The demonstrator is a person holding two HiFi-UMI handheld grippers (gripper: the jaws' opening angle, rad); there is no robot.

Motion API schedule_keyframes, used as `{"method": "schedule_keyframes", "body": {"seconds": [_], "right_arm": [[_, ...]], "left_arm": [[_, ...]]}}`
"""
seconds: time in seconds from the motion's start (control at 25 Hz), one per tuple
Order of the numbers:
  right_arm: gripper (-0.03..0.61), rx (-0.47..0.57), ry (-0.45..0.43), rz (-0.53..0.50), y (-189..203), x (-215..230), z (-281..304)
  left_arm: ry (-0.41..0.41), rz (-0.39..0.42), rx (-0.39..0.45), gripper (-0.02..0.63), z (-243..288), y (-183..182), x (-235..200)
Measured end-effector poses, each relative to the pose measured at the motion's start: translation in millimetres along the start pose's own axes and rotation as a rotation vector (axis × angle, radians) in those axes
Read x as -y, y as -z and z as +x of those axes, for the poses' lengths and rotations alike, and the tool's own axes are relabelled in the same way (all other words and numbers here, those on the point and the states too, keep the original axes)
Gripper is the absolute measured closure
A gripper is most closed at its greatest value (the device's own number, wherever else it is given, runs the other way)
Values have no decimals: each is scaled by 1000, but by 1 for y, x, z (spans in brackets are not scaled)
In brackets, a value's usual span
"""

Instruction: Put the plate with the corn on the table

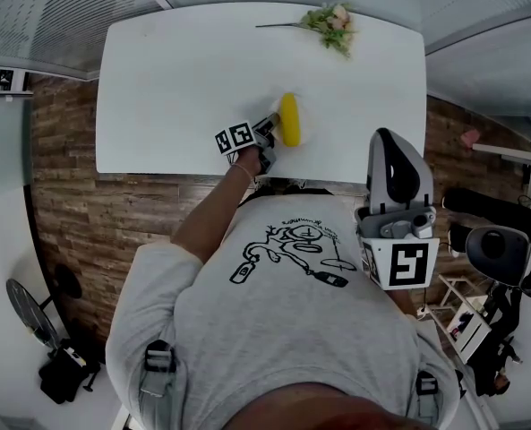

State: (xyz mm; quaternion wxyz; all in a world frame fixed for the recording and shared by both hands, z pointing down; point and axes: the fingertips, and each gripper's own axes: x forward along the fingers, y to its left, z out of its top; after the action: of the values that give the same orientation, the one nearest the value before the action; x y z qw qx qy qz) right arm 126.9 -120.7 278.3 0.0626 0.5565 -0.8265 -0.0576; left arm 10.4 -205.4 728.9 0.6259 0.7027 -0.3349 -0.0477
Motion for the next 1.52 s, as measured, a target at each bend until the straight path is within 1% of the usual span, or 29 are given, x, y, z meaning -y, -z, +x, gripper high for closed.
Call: {"method": "schedule_keyframes", "body": {"seconds": [0.12, 0.28, 0.36, 0.6, 0.76, 0.84, 1.0, 1.2, 1.36, 1.52], "right_arm": [[572, -1, 0, 1, 0, 0, 0], [572, 4, -1, 4, 0, 0, 1], [572, 7, -2, 5, 0, 0, 2], [572, 11, -7, 5, -1, -1, 1], [572, 15, -7, 5, -3, 1, 1], [572, 11, -7, 4, -3, 2, 2], [572, 10, -11, 2, -4, 0, 0], [572, 32, -7, 3, -8, 1, -1], [572, 29, -6, 7, -6, -2, -4], [572, 32, -8, 9, -5, -4, -5]], "left_arm": [[-9, 21, -10, 581, 2, 1, 2], [-51, 30, -19, 581, 3, 0, -2], [-76, 32, -19, 581, 4, -2, -5], [-160, 78, -45, 580, 5, -2, -8], [-226, 155, -75, 569, 3, 1, -9], [-251, 179, -84, 554, 2, 2, -10], [-280, 208, -92, 540, -1, 3, -11], [-319, 273, -93, 524, -4, 1, -12], [-355, 335, -89, 503, -9, -2, -15], [-362, 354, -92, 503, -11, -3, -17]]}}
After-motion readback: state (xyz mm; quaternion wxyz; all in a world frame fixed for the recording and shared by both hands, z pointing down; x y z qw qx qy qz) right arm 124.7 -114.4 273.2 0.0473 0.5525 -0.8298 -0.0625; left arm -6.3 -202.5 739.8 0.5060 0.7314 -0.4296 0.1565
